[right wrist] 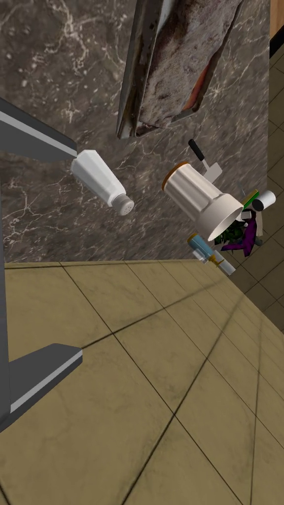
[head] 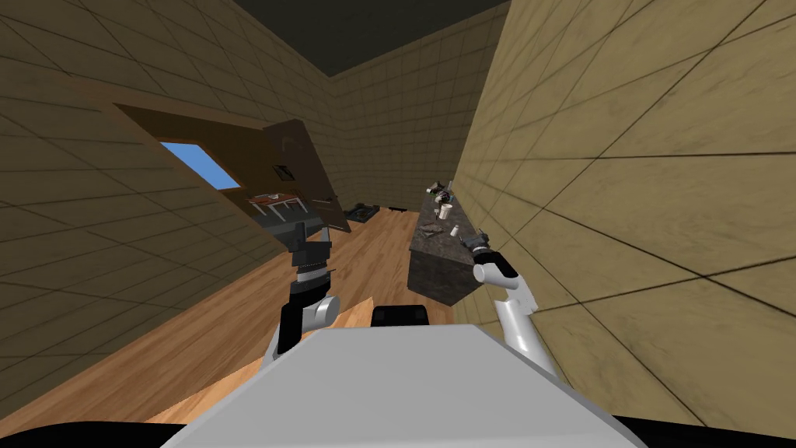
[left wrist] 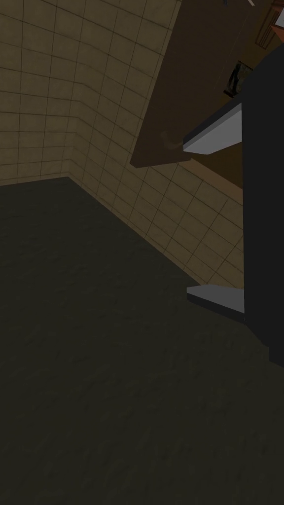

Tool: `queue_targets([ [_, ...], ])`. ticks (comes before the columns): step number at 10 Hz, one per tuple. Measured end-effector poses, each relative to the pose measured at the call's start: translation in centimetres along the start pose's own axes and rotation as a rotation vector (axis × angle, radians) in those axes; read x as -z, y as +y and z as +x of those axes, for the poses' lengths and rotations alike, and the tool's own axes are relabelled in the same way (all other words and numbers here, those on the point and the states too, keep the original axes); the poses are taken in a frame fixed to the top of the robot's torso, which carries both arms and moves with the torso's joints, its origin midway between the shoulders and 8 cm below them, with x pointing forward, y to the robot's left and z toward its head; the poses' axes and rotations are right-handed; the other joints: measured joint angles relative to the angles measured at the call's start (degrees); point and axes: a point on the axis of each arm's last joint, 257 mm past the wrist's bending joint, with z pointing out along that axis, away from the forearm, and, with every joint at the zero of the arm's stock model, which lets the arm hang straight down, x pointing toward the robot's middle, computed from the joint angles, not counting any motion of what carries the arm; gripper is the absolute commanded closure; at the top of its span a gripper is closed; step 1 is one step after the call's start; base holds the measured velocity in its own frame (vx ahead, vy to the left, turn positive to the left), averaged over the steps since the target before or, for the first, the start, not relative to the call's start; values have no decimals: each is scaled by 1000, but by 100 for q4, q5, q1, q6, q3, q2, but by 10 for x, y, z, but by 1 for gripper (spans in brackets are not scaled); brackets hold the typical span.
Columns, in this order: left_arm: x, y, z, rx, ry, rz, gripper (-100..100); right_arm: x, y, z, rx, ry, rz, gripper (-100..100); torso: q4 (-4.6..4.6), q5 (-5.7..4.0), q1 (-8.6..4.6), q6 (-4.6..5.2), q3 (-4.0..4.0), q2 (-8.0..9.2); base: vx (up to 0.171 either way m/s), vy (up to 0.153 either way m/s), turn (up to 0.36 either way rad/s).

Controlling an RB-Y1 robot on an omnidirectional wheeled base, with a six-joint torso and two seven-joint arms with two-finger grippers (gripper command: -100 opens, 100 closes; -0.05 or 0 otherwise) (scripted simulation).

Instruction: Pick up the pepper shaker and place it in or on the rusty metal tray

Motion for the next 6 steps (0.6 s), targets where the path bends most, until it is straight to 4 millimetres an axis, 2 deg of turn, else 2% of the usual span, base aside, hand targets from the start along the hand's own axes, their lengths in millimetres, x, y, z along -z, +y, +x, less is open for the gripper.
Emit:
queue_targets([
  [3,0,0,0,0,0,0,0,-6,0,-17,-60,-62,25,-100,0,-1,-4,0,0,-1,-1,11,123],
  [6,0,0,0,0,0,0,0,-18,3,-46,-157,-150,48,-100,-1,-1,-7,-1,-2,-4,5,0,93],
])
